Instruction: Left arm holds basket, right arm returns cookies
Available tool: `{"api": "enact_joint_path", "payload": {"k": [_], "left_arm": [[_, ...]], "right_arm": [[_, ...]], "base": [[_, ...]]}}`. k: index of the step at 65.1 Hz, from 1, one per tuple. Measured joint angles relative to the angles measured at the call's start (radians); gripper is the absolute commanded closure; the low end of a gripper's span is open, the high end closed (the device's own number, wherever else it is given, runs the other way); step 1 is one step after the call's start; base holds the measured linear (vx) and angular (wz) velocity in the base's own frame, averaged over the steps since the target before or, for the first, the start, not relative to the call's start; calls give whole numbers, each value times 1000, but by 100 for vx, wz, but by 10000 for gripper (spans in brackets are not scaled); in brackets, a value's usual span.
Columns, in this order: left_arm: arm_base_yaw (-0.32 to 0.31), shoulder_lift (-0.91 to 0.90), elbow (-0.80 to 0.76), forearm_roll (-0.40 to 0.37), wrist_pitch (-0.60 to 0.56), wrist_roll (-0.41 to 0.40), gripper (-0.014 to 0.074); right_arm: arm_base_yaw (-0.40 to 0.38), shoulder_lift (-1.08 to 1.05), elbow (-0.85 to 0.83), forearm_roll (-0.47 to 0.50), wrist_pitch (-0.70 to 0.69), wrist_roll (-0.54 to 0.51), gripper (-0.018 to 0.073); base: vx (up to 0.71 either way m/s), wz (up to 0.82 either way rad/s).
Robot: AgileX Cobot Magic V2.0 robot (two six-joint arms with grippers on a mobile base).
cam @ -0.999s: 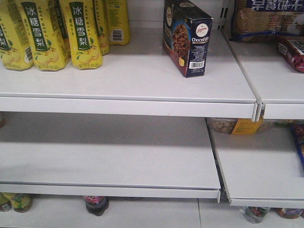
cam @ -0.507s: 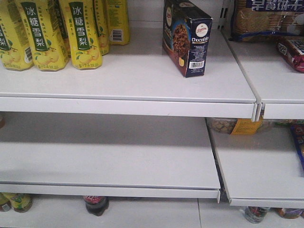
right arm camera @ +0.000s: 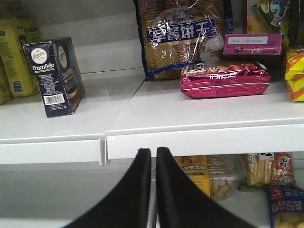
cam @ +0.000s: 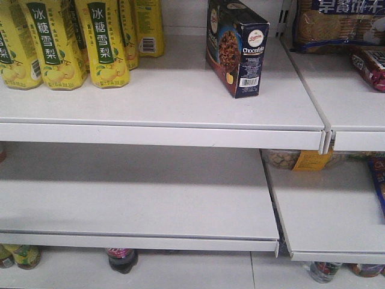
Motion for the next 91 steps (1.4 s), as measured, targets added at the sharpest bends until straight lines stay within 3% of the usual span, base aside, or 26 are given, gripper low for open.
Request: {"api": "enact_joint_path", "payload": {"k": [63,76,86,91], "left_arm": [[0,0,0,-1,0,2,599],[0,0,0,-1,0,2,599],[0,0,0,-1,0,2,599],[0,0,0,-1,0,2,599]], "right_arm": [[0,0,0,0,1,0,566],[0,0,0,-56,1,0,566],[-36,0,0,-41,1,-15,566],[-85,0,0,18,0,-79,566]], "base": [[0,0],[0,0],[0,0],[0,0]]}}
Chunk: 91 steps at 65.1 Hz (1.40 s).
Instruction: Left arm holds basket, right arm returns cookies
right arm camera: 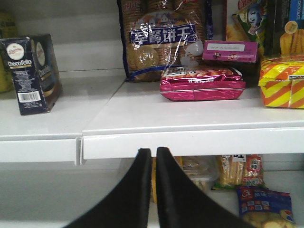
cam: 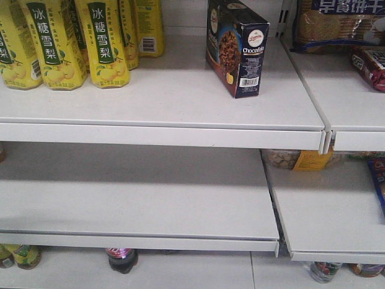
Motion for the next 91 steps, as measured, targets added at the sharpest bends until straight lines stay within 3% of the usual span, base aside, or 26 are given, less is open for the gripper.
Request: {"api": "enact_joint_path", "payload": {"k": [23,30,42,69,78,91], "left_arm": [[0,0,0,0,0,1,599],[0,0,0,0,0,1,599],[0,0,0,0,0,1,599],[0,0,0,0,0,1,599],[0,0,0,0,0,1,599],[0,0,0,0,0,1,599]], "right_arm": [[-271,0,22,393,-120,-492,566],[-326,0,86,489,-209,-570,566],[-376,0,222,562,-329,-585,566],[-378,-34,505,634,-562,-585,566],[-378,-112,527,652,-585,-585,566],[-378,-171,527,659,-499,-612,566]], "base": [[0,0],[0,0],[0,0],[0,0],[0,0],[0,0]]}}
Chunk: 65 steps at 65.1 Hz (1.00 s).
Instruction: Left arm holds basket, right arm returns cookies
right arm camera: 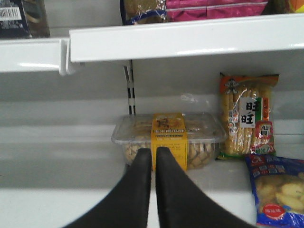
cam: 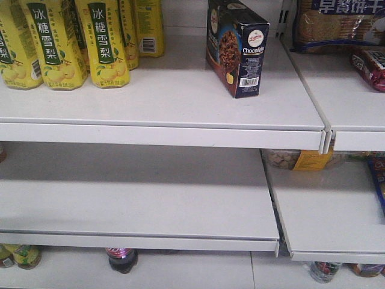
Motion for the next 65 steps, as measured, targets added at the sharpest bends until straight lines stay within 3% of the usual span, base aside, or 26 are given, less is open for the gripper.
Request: {"api": "enact_joint_path", "payload": {"k": [11,65], "left_arm": [[0,0,0,0,0,0,599],[0,0,0,0,0,0,599]], "right_arm": [[0,0,0,0,53,-23,566],[0,0,0,0,57,-28,566]], "base": [[0,0],[0,0]]}}
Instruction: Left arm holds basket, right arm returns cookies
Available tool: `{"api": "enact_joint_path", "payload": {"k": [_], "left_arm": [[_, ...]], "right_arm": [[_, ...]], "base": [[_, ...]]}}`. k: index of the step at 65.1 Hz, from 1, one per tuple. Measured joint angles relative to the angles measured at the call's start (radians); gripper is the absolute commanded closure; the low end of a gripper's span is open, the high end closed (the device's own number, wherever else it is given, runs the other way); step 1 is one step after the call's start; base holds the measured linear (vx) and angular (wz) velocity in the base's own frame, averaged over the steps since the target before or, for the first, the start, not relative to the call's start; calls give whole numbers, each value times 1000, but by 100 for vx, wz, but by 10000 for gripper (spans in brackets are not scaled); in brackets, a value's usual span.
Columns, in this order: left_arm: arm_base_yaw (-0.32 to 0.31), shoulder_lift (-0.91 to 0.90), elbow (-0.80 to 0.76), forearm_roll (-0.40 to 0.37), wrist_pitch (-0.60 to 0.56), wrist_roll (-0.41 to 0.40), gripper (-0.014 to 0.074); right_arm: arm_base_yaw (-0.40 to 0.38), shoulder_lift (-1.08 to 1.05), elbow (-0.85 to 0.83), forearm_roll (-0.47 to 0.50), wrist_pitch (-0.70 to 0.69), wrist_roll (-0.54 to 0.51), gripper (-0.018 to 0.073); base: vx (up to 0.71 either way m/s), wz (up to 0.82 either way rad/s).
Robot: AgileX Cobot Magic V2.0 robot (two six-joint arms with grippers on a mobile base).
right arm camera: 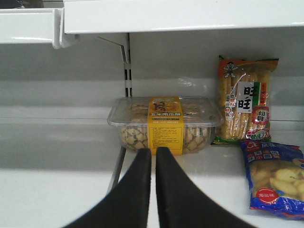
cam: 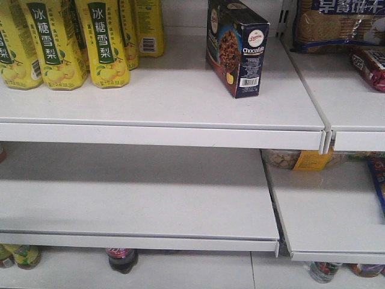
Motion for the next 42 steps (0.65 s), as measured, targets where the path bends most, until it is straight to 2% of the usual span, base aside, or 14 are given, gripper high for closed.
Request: {"api": "enact_joint_path", "payload": {"k": [42], "left_arm": [[0,0,0,0,0,0,599]], "right_arm": [[0,0,0,0,1,0,566]], "base": [[0,0]]}}
